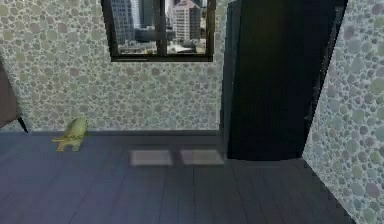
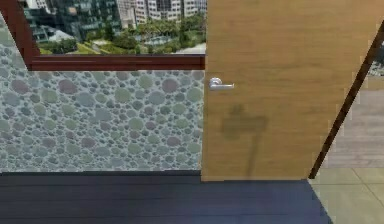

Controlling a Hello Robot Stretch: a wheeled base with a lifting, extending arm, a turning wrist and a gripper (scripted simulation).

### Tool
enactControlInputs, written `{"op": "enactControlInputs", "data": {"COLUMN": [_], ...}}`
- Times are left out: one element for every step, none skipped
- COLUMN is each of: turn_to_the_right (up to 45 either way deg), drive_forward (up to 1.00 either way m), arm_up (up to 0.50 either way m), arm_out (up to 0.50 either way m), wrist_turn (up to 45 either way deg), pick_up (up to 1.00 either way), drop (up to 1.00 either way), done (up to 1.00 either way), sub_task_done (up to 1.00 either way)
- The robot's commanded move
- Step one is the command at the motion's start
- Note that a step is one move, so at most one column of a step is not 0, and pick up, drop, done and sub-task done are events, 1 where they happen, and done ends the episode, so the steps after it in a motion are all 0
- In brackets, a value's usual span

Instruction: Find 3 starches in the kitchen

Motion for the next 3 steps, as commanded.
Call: {"op": "enactControlInputs", "data": {"turn_to_the_right": [-45.0, -39.0, 0.0], "drive_forward": [0.0, 0.0, 0.0], "arm_up": [0.0, 0.0, 0.0], "arm_out": [0.0, 0.0, 0.0], "wrist_turn": [0.0, 0.0, 0.0], "pick_up": [0.0, 0.0, 0.0], "drop": [0.0, 0.0, 0.0], "done": [0.0, 0.0, 0.0], "sub_task_done": [0.0, 0.0, 1.0]}}
